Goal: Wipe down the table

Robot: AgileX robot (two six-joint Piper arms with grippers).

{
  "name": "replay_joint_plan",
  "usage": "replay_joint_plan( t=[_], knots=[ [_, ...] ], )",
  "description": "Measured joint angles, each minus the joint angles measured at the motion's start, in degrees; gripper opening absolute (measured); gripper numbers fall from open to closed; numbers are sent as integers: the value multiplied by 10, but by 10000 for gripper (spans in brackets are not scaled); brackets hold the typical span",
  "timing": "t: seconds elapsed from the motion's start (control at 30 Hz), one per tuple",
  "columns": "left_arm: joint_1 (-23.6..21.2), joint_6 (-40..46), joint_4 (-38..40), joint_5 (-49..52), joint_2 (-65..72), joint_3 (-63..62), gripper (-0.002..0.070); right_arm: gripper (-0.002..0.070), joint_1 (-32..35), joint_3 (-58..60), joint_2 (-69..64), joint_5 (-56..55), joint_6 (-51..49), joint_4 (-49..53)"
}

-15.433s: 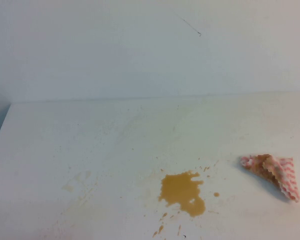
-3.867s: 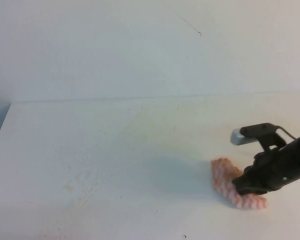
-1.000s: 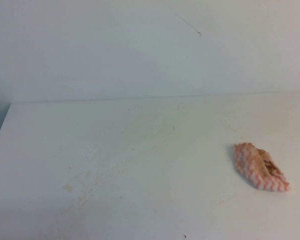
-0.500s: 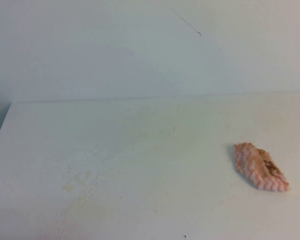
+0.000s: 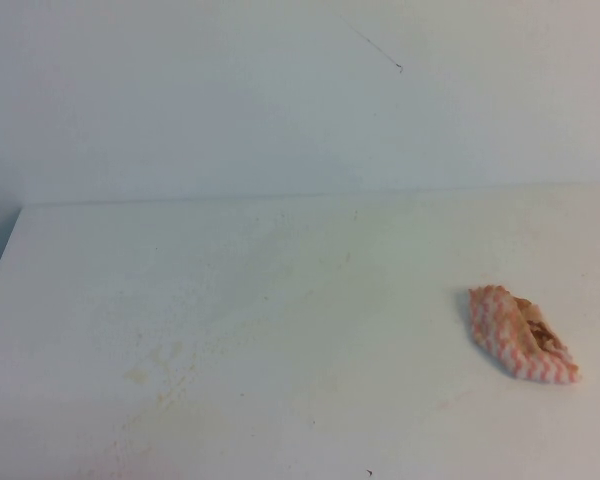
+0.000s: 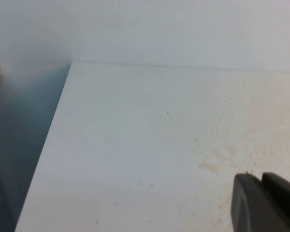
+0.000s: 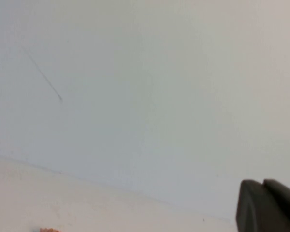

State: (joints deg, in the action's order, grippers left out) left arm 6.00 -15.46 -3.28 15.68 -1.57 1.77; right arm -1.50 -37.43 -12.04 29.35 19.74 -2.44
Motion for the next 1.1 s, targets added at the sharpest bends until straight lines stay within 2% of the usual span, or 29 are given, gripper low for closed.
replay_joint_plan(
  t=[0.23,0.43,0.53,0.67,0.83,1.1],
  knots=[
    [0,0,0,0,0,0,0,-2,0,152,-20,-152,0,33],
    [0,0,0,0,0,0,0,-2,0,295,47,-287,-6,51],
    [0,0,0,0,0,0,0,-2,0,354,92,-314,-23,49],
    [0,0,0,0,0,0,0,-2,0,387,124,-263,-47,40],
    [0,0,0,0,0,0,0,-2,0,390,127,-99,-98,47],
    [0,0,0,0,0,0,0,-2,0,390,127,-93,-175,93]
  ],
)
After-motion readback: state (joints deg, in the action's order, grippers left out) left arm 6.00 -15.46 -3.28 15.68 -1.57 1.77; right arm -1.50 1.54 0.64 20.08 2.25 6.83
